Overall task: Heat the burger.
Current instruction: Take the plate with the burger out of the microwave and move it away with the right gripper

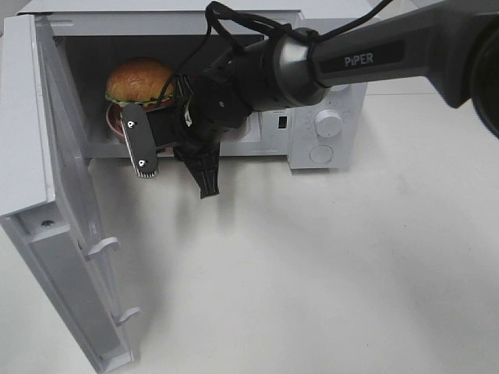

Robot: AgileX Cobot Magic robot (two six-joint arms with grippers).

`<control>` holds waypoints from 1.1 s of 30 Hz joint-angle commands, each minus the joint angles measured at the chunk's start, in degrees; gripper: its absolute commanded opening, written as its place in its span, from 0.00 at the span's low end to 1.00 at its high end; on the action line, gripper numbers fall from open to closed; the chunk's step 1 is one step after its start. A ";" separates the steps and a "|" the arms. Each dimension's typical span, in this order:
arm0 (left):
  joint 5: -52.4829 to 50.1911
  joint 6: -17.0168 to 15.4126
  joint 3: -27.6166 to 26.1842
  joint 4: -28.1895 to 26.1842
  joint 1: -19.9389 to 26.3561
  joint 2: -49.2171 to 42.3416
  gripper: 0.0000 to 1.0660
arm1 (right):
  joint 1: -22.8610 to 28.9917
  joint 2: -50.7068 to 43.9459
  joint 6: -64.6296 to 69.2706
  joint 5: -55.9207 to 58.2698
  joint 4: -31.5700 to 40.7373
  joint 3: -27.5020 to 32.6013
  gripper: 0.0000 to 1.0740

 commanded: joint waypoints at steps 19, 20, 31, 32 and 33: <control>-0.63 0.06 0.11 -0.17 0.17 -0.86 0.92 | 0.23 -15.30 0.17 -16.21 -5.90 22.80 0.00; -0.63 0.06 0.11 -0.17 0.17 -0.86 0.92 | 0.23 -16.27 0.17 -16.67 -5.90 24.47 0.00; -0.63 0.06 0.11 -0.17 0.17 -0.86 0.92 | 0.23 -21.54 0.17 -19.42 -5.84 32.31 0.00; -0.63 0.06 0.11 -0.17 0.17 -0.86 0.92 | 0.23 -22.92 0.17 -21.08 -5.84 34.03 0.00; -0.63 0.06 0.11 -0.17 0.17 -0.86 0.92 | 0.23 -22.92 0.17 -21.08 -5.84 34.03 0.00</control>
